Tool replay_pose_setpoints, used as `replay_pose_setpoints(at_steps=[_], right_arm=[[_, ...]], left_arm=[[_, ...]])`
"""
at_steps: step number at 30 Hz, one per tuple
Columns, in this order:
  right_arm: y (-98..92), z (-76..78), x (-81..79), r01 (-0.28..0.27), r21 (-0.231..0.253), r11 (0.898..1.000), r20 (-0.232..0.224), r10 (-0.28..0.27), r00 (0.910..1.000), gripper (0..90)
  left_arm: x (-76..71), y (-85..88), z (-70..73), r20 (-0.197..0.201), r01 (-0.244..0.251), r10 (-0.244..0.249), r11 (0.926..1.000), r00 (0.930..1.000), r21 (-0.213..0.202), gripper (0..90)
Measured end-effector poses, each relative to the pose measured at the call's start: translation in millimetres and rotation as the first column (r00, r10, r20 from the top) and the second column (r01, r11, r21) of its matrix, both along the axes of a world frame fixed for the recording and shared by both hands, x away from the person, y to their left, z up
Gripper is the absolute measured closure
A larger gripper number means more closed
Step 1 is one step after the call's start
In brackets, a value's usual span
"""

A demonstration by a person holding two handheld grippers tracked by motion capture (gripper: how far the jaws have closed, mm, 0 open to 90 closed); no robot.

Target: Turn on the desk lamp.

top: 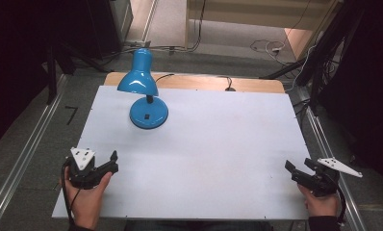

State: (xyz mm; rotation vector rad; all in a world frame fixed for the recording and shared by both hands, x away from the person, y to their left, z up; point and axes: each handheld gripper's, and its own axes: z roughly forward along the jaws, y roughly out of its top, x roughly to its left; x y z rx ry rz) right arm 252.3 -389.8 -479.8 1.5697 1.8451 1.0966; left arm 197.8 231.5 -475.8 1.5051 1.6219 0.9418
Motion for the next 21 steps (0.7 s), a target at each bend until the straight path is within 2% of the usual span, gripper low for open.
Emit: replay_pose_setpoints(at_steps=[3, 5, 12, 21], right_arm=[[-0.5, 0.0, 0.1, 0.002, 0.000, 1.000, -0.001, -0.002, 1.0000, 17.0], [-0.6, -0.7, 1.0, 0.006, -0.002, 1.000, -0.004, -0.006, 1.0000, 16.9], [0.5, -0.2, 0.5, 0.004, -0.007, 1.000, -0.001, -0.004, 1.0000, 16.9], [1.4, -0.1, 0.8, -0.002, -0.013, 1.000, 0.004, 0.002, 1.0000, 16.9]], left_arm=[[0.0, 7.1, -2.8, -0.006, -0.020, 0.020, 0.9987, 0.9998, -0.047, 14.4], [1.4, 10.3, -3.7, -0.008, -0.030, 0.029, 0.9976, 0.9995, -0.062, 13.9], [0.1, 8.5, -1.1, 0.012, -0.019, 0.020, 0.9984, 0.9997, -0.054, 14.0], [2.1, 5.4, -1.7, 0.009, 0.002, -0.002, 0.9980, 1.0000, -0.063, 14.0]])
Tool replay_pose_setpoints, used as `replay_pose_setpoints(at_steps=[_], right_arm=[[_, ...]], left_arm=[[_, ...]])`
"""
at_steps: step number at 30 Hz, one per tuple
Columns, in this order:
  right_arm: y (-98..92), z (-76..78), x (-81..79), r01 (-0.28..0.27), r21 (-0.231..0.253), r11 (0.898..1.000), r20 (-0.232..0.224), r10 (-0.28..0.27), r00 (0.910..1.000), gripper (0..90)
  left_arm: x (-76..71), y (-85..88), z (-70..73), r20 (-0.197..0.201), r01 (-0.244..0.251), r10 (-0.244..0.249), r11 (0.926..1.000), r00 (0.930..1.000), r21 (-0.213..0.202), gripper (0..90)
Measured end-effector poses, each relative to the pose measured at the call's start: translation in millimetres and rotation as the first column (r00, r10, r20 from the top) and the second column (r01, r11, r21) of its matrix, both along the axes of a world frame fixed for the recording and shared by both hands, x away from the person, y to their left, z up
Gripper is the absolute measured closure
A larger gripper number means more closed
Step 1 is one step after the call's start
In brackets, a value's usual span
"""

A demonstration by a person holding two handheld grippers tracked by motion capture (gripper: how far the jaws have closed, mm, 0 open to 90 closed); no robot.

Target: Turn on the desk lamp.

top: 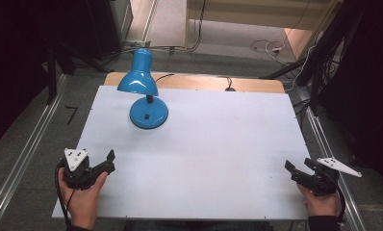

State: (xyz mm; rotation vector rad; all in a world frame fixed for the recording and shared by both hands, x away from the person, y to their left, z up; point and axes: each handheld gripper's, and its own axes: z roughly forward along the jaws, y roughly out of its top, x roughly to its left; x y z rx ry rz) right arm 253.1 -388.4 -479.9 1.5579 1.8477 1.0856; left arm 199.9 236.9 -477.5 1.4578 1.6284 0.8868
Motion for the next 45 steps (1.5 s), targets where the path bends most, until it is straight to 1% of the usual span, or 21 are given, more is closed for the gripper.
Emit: replay_pose_setpoints(at_steps=[2, 4, 8, 12, 21, 35, 45], right_arm=[[0.2, 0.1, 0.0, 0.000, 0.000, 1.000, 0.001, 0.000, 1.0000, 17.0], [0.5, 0.0, 0.3, -0.003, -0.001, 1.000, 0.003, 0.003, 1.0000, 16.9], [1.2, -0.1, 0.3, 0.000, 0.000, 1.000, -0.005, 0.000, 1.0000, 17.0], [2.0, -0.6, 1.2, -0.002, -0.002, 1.000, -0.006, 0.002, 1.0000, 16.9], [3.3, -1.0, 1.9, -0.004, -0.007, 1.000, -0.010, 0.004, 0.9999, 16.9], [4.2, -1.4, 2.4, -0.002, -0.008, 1.000, -0.013, 0.002, 0.9999, 16.9], [4.4, -1.6, 2.7, -0.004, -0.011, 1.000, -0.014, 0.003, 0.9999, 16.9]], left_arm=[[0.8, -0.5, -0.4, -0.006, 0.004, -0.004, 1.0000, 1.0000, 0.000, 14.0], [2.0, -1.6, -0.8, -0.004, 0.001, -0.002, 1.0000, 1.0000, -0.004, 14.0], [3.7, -3.2, -0.2, -0.003, -0.002, 0.002, 1.0000, 1.0000, 0.009, 14.0], [7.0, -4.4, -0.8, -0.008, 0.000, 0.001, 0.9999, 1.0000, 0.010, 14.0], [14.6, -4.8, -1.6, -0.012, -0.004, 0.004, 1.0000, 0.9999, -0.004, 14.0], [26.2, -8.6, -2.2, -0.012, 0.005, -0.006, 0.9995, 0.9999, -0.031, 14.0], [33.5, -12.5, -2.4, -0.015, 0.013, -0.014, 0.9995, 0.9998, -0.028, 14.0]])
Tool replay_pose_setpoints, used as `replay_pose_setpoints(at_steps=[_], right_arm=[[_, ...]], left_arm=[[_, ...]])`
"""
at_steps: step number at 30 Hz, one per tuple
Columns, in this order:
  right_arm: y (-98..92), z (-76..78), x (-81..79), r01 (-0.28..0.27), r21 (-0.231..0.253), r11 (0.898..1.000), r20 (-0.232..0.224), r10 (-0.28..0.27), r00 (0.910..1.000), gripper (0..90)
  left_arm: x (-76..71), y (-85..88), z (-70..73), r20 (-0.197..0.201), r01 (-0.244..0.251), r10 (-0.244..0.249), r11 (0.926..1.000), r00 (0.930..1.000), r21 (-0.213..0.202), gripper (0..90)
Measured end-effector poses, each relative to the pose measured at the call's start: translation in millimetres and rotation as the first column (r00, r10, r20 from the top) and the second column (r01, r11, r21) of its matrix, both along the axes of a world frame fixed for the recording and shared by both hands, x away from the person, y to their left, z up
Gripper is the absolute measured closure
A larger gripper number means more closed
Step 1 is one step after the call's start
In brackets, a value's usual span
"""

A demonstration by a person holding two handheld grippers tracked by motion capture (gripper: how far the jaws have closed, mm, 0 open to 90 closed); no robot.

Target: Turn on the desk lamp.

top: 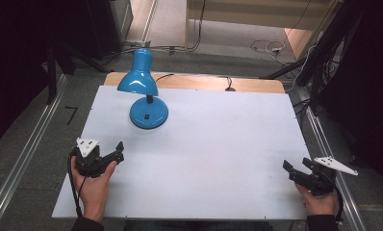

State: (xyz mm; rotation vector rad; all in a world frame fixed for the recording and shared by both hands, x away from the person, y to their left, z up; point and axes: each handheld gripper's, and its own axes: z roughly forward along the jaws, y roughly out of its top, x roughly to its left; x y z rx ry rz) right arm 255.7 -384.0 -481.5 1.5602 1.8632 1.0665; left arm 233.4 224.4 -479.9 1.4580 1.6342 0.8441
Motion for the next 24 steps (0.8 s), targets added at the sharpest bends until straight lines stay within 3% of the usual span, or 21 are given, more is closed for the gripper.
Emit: replay_pose_setpoints(at_steps=[24], right_arm=[[0.3, -0.9, 0.6, -0.003, -0.004, 1.000, -0.004, 0.003, 1.0000, 17.0]], left_arm=[[22.5, -5.1, -3.0, -0.011, 0.018, -0.018, 0.9998, 0.9998, -0.013, 14.1]])
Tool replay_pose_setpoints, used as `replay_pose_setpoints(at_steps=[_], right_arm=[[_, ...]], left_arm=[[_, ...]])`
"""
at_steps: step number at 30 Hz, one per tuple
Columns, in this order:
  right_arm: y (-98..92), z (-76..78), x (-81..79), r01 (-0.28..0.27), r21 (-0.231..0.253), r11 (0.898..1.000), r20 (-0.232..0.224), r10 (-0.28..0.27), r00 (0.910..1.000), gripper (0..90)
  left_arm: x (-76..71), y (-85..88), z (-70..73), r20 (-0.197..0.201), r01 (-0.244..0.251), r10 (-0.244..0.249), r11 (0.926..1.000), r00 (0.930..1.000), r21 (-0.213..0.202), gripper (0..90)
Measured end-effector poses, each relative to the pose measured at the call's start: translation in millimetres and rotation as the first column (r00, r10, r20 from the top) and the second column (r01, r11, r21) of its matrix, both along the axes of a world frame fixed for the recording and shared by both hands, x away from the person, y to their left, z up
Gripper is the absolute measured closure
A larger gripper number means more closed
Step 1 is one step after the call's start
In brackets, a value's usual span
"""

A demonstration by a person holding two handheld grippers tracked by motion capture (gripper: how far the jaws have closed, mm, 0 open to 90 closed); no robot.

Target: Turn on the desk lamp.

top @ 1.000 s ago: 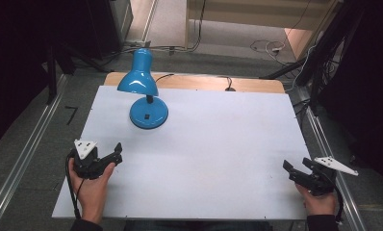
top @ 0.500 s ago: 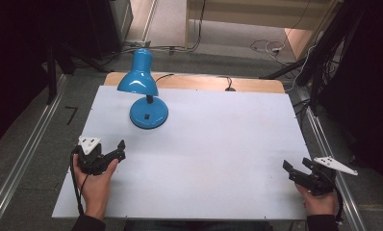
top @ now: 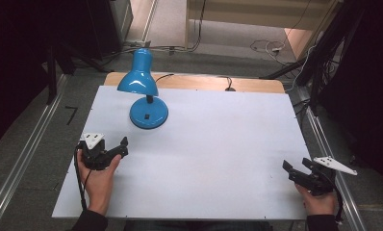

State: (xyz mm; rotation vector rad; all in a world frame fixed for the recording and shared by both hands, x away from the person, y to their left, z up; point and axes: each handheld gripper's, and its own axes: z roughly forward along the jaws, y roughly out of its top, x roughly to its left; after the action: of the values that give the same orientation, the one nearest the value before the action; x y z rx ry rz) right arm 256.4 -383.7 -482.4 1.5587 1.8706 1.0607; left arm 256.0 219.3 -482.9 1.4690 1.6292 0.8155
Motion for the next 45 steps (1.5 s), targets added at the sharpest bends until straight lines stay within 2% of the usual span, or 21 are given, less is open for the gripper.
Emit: replay_pose_setpoints(at_steps=[45], right_arm=[[1.3, -1.0, 1.0, 0.001, -0.004, 1.000, -0.009, -0.001, 1.0000, 17.0]], left_arm=[[29.7, -14.0, -2.1, -0.006, 0.024, -0.024, 0.9996, 0.9997, -0.013, 14.2]])
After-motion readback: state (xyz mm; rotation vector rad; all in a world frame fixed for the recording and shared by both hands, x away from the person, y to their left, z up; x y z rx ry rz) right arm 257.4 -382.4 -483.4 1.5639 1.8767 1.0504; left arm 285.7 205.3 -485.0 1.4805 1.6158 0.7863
